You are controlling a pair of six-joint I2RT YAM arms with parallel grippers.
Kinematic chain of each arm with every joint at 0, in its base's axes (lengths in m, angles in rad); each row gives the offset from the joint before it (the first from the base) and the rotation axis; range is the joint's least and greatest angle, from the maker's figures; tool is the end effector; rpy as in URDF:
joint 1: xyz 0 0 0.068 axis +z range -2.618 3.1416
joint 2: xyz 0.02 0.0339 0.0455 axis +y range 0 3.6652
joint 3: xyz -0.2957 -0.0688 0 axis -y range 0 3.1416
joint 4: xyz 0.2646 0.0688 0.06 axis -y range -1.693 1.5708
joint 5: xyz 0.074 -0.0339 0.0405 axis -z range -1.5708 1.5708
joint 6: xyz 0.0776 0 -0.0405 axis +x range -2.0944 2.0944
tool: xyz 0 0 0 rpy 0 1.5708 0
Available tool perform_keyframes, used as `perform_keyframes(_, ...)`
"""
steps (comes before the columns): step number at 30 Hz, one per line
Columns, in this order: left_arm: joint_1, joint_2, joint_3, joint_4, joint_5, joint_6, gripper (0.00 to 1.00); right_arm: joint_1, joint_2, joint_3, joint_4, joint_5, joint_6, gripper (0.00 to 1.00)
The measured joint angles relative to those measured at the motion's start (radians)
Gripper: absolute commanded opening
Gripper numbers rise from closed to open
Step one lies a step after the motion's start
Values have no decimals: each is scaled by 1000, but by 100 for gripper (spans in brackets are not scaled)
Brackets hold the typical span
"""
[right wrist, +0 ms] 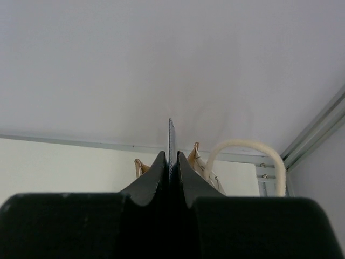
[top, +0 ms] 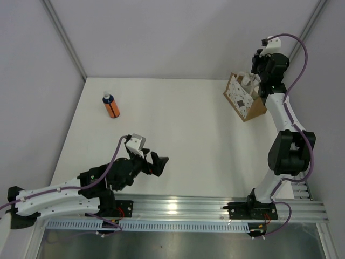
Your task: Place the personal care products into the canvas bag
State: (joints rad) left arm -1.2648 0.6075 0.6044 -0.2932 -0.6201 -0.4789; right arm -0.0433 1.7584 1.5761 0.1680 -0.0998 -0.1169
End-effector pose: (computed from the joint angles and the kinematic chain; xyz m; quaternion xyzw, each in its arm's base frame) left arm 0.0952 -0.1515 0.3014 0.1254 0.7766 -0.2760 0.5523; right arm 0.4973 -0.0138 0.4129 -0.0612 0.7095 -0.0207 0.7018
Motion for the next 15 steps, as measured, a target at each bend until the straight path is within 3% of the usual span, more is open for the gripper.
perform_keyframes(15,0,0,-1,0,5,-2,99,19,91,-75,28,-15,-4,0)
